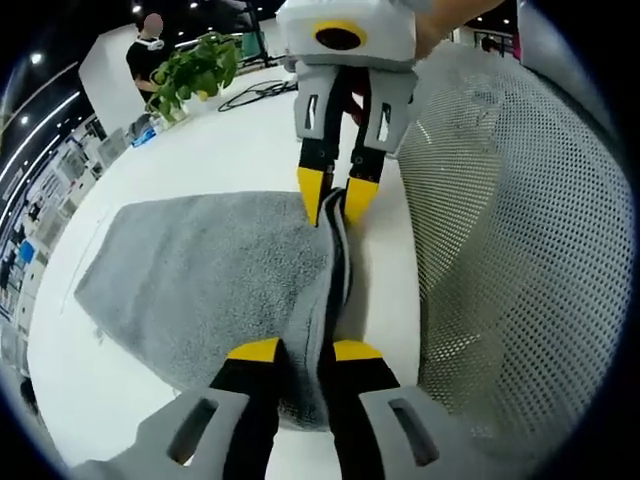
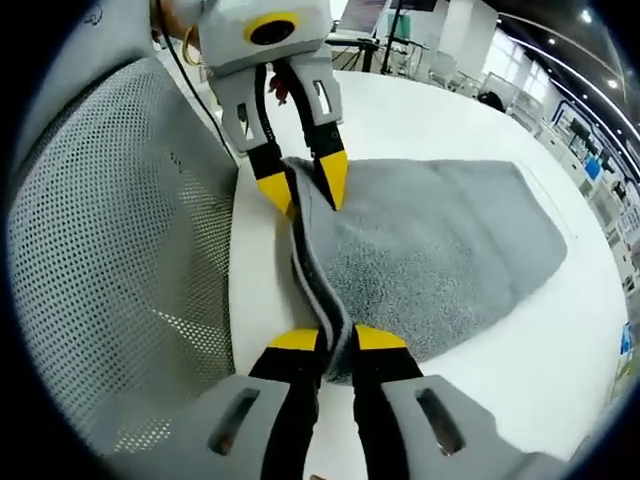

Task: Fold the towel on the table until its edges align and the towel forms a compact rectangular stack.

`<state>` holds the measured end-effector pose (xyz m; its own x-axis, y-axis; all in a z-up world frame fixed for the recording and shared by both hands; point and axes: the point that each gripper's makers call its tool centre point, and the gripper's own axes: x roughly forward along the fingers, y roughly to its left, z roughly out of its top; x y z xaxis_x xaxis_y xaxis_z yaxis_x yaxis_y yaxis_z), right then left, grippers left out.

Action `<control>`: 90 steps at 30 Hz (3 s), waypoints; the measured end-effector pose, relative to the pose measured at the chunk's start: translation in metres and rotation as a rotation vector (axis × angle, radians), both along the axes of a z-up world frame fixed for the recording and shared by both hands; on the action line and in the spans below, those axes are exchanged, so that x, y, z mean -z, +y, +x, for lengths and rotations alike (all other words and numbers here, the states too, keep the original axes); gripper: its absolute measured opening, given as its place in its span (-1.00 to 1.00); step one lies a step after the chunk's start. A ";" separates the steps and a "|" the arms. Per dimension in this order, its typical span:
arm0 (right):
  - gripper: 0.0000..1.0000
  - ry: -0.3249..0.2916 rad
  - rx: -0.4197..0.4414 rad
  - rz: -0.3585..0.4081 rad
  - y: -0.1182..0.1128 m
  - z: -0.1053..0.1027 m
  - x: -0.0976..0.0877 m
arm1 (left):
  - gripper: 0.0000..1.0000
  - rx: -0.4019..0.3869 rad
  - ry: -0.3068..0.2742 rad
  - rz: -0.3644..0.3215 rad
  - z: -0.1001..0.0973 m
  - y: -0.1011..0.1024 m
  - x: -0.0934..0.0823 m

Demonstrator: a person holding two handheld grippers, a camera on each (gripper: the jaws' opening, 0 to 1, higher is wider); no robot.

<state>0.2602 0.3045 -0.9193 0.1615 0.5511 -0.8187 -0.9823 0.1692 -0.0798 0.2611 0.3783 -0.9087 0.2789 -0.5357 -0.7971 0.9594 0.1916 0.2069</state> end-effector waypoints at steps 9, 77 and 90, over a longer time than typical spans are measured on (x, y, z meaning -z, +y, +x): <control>-0.83 0.005 0.022 0.002 0.001 -0.002 -0.003 | -0.72 0.030 -0.008 0.017 -0.001 0.001 -0.001; -0.87 0.027 0.194 0.185 0.003 -0.052 -0.079 | -0.81 0.029 -0.029 -0.037 -0.054 0.005 -0.063; -0.87 0.037 0.286 0.321 0.002 -0.037 -0.124 | -0.81 -0.009 -0.102 -0.082 -0.038 0.005 -0.108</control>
